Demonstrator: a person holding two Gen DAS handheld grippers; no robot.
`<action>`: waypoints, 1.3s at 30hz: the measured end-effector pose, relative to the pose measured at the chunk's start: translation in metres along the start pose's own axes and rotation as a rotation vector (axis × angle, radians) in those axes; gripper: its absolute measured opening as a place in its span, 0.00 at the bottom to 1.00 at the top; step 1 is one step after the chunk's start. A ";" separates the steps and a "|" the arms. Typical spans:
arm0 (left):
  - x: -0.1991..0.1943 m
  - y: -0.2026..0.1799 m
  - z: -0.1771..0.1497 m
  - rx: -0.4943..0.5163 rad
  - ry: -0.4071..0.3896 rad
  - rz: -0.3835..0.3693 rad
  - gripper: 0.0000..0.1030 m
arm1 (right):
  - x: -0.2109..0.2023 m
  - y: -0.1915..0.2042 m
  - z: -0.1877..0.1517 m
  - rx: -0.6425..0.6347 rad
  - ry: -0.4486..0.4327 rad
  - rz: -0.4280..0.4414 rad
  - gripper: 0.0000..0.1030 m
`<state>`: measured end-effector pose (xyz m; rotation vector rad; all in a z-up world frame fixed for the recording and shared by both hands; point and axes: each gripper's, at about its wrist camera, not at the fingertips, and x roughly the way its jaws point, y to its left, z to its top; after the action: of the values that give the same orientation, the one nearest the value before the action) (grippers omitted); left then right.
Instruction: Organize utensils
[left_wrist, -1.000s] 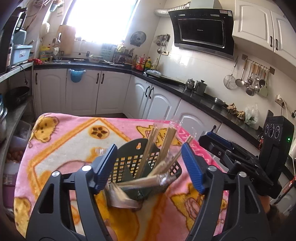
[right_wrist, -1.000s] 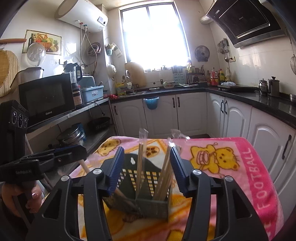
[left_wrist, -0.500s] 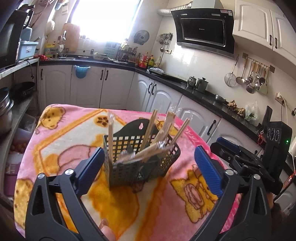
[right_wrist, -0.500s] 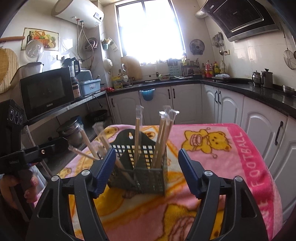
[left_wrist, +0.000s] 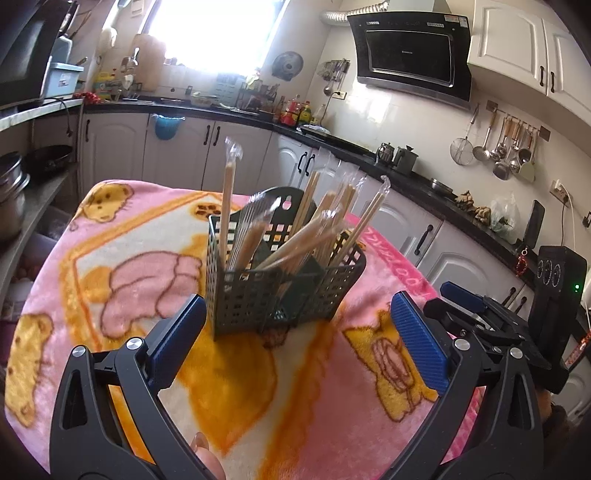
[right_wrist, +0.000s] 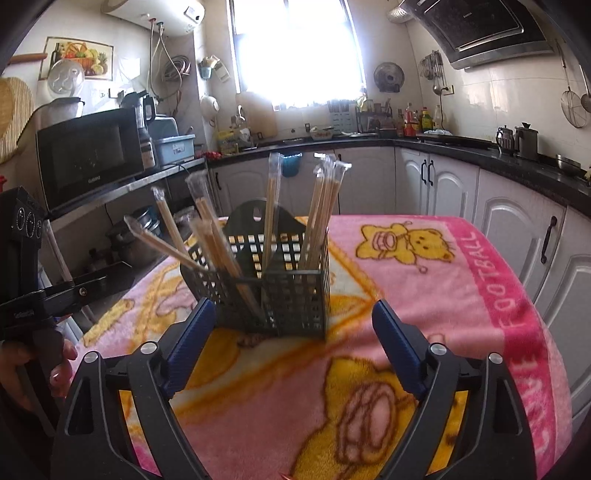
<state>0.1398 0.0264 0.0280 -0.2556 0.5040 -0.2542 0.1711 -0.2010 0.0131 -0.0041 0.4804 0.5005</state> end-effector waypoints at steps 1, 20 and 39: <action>0.001 0.001 -0.004 -0.001 0.002 0.005 0.90 | 0.000 0.000 -0.002 0.001 0.002 -0.001 0.84; 0.014 0.007 -0.041 0.005 -0.042 0.090 0.90 | -0.006 0.001 -0.033 -0.017 -0.094 -0.062 0.90; 0.001 -0.001 -0.053 0.091 -0.214 0.146 0.90 | -0.026 -0.003 -0.054 -0.042 -0.315 -0.189 0.94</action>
<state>0.1139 0.0160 -0.0176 -0.1539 0.2961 -0.1057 0.1281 -0.2218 -0.0238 -0.0104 0.1588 0.3178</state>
